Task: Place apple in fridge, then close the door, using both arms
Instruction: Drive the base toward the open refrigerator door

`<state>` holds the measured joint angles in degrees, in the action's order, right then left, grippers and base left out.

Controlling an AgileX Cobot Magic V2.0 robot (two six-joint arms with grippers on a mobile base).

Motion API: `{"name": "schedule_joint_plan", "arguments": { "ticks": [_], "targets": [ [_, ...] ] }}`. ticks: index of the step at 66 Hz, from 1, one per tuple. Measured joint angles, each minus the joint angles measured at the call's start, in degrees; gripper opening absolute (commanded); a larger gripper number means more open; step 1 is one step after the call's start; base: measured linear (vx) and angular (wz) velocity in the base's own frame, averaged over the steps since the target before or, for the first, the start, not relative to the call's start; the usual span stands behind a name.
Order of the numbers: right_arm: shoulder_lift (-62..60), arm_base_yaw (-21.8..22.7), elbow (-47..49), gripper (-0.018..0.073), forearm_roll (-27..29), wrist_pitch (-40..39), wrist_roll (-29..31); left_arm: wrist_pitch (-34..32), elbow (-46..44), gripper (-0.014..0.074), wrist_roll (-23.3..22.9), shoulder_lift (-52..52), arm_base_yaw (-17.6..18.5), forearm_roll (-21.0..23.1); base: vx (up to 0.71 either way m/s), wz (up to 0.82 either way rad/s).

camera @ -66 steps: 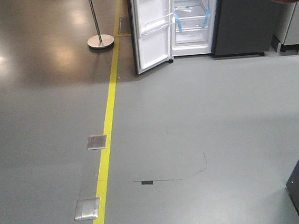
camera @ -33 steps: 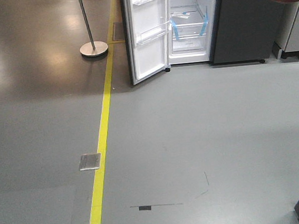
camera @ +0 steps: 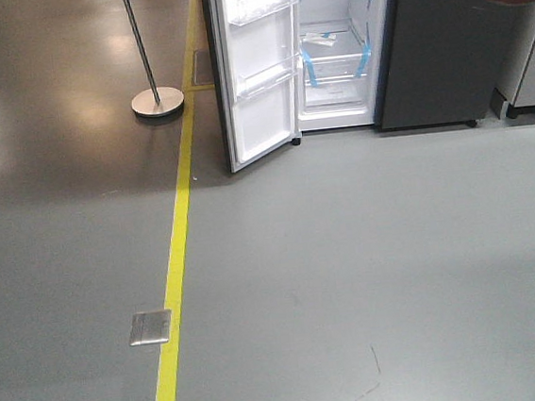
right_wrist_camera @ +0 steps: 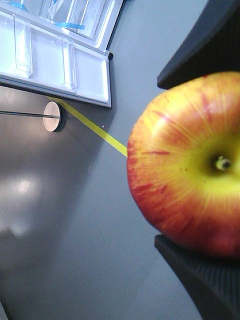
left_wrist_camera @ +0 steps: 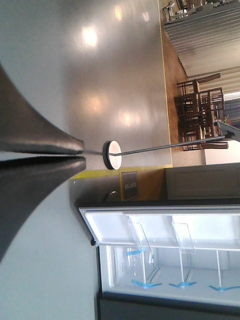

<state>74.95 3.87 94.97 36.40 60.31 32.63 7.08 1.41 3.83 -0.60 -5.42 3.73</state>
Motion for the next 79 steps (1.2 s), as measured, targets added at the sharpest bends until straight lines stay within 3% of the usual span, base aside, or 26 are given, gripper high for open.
{"name": "schedule_joint_plan", "arguments": {
  "ticks": [79],
  "targets": [
    [0.0,0.0,0.0,0.0115,0.0,0.0,0.0,0.0,0.0,-0.0007,0.0,0.0,0.0,0.0,0.23,0.0]
  ]
}}
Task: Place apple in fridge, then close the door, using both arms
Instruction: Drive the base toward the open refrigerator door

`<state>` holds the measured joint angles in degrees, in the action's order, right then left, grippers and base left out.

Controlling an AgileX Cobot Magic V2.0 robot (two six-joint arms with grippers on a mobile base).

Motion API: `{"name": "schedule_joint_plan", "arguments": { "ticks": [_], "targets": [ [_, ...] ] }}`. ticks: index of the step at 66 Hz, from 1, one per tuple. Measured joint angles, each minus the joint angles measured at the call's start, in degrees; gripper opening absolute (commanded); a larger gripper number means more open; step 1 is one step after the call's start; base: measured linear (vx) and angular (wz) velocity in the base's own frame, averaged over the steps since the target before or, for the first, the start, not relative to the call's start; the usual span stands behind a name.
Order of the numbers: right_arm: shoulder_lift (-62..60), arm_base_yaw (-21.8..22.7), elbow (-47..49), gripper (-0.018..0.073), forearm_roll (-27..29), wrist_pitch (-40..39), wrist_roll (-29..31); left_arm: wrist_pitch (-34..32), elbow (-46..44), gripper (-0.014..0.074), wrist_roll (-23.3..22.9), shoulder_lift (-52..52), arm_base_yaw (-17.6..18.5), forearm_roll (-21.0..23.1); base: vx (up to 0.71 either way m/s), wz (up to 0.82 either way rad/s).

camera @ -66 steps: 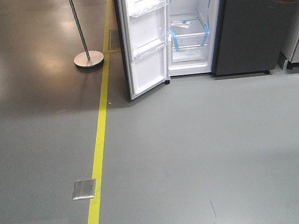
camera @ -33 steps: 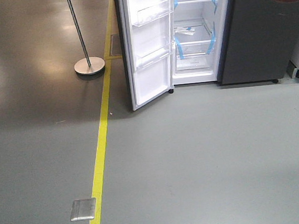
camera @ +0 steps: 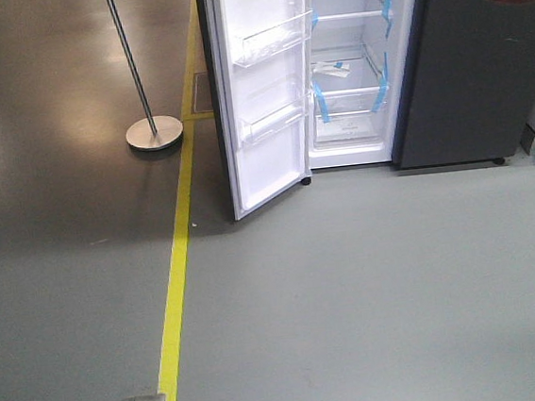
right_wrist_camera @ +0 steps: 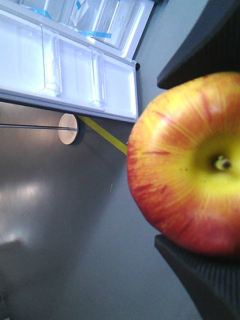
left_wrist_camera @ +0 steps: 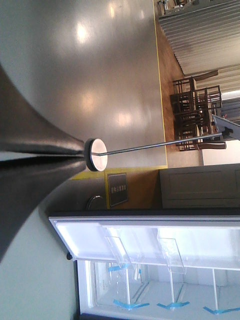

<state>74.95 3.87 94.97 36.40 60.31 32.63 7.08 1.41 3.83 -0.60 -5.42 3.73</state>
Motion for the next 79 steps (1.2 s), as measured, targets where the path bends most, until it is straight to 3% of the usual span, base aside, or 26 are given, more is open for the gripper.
{"name": "schedule_joint_plan", "arguments": {
  "ticks": [79],
  "targets": [
    [0.0,0.0,0.0,0.0115,0.0,0.0,0.0,0.0,0.0,-0.0007,0.0,0.0,0.0,0.0,0.18,-0.01]
  ]
}}
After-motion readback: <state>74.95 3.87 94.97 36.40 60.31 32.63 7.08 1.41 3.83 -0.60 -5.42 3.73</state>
